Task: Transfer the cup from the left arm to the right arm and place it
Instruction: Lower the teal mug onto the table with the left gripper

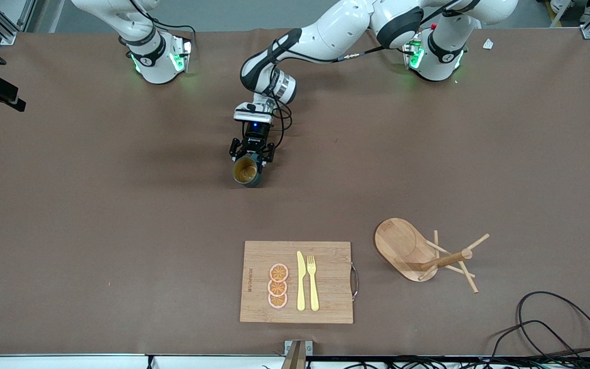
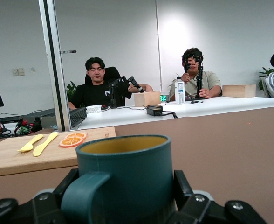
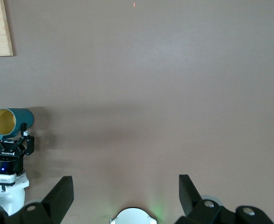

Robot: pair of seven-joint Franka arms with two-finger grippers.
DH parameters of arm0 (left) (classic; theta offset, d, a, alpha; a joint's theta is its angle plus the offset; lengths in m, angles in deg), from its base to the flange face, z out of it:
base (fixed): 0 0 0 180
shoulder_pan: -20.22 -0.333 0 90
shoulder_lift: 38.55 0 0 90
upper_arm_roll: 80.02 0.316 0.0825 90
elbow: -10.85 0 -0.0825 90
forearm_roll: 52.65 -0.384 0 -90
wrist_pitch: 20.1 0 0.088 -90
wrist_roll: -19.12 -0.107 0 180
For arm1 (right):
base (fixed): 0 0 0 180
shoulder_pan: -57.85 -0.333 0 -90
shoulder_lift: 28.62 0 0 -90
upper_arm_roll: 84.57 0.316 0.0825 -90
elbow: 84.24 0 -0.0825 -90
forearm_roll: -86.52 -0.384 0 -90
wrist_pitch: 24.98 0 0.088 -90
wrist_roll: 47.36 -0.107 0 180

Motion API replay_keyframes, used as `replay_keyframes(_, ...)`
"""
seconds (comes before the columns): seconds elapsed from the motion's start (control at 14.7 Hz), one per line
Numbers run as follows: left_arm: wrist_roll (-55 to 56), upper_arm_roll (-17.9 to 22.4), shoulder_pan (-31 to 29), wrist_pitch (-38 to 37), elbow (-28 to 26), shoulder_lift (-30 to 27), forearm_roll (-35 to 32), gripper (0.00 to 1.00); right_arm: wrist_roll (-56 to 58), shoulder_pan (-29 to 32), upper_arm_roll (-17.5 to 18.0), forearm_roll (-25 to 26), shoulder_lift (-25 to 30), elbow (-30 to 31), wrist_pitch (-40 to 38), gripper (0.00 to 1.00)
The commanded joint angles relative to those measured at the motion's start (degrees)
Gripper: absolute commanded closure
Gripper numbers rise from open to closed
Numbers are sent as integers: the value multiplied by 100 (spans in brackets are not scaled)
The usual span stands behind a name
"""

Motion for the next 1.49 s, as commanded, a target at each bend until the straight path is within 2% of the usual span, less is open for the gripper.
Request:
replay_keyframes(0.0, 73, 40, 55, -55, 183, 145, -170, 44, -12, 131, 62, 8, 29, -33, -15, 0)
replay_keyframes(0.07, 81, 40, 46, -55, 183, 119, -170, 0, -11, 122, 62, 8, -58, -33, -15, 0)
replay_keyframes(0.2, 47, 32, 46, -55, 174, 57, -126, 0, 24, 131, 62, -27, -312, -51, -24, 0)
replay_keyframes(0.54, -190, -178, -6, 85, 157, -197, 119, 0, 68, 140, 53, 7, -366, -33, 11, 0)
replay_keyframes(0.68, -514, -328, -42, 235, 157, -338, 487, 0, 68, 157, 44, 34, -567, -42, 55, 0)
replay_keyframes(1.02, -806, -346, -42, 578, 157, -672, 1096, 0, 76, 316, 35, 34, -1164, -95, 389, 0)
replay_keyframes(1.29, -867, -566, -51, 595, 139, -900, 1551, 0, -20, 158, 61, -80, -1184, -42, 547, 0)
replay_keyframes(1.42, -1243, -706, -68, 692, 139, -1111, 2200, 0, -378, 35, 70, -106, -1201, 19, 757, 0)
